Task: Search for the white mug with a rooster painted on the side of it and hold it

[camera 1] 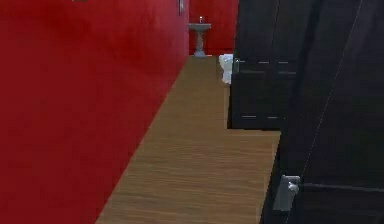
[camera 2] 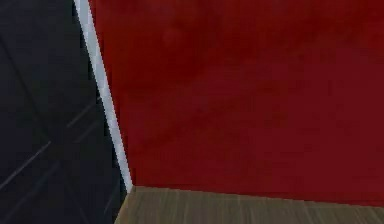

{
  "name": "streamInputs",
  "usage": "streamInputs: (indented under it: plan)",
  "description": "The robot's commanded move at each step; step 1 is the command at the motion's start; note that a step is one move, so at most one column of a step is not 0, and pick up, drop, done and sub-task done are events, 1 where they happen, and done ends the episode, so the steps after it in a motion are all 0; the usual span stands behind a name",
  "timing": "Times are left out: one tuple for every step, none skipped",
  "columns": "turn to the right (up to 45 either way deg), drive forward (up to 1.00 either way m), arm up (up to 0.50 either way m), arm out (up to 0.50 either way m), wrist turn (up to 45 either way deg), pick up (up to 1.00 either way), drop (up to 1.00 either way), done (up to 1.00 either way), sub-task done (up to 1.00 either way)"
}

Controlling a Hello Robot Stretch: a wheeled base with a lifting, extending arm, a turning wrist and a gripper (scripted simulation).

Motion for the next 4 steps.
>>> streamInputs:
  plan:
    - [-36.0, 0.0, 0.0, 0.0, 0.0, 0.0, 0.0, 0.0, 0.0]
    - [0.0, 0.45, 0.0, 0.0, 0.0, 0.0, 0.0, 0.0, 0.0]
    - [45.0, 0.0, 0.0, 0.0, 0.0, 0.0, 0.0, 0.0, 0.0]
    - [15.0, 0.0, 0.0, 0.0, 0.0, 0.0, 0.0, 0.0, 0.0]
